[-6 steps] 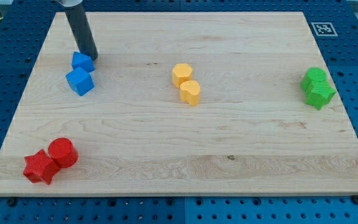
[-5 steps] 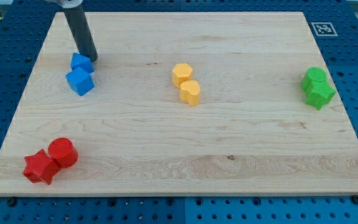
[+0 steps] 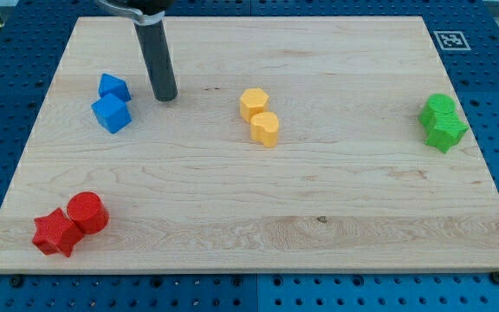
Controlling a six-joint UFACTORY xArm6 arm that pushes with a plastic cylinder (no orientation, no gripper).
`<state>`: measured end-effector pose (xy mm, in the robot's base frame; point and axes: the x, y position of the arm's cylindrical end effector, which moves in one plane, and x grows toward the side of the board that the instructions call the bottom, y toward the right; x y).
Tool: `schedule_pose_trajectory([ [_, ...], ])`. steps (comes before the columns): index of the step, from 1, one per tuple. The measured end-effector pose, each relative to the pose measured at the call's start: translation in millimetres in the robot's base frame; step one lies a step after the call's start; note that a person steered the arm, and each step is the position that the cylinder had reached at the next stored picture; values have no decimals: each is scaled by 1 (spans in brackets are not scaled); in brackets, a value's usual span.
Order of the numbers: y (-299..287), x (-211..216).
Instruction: Place your arm to the top right of the red circle
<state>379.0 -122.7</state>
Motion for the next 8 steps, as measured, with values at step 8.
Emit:
schedule_pose_trajectory([
  [8, 12, 165],
])
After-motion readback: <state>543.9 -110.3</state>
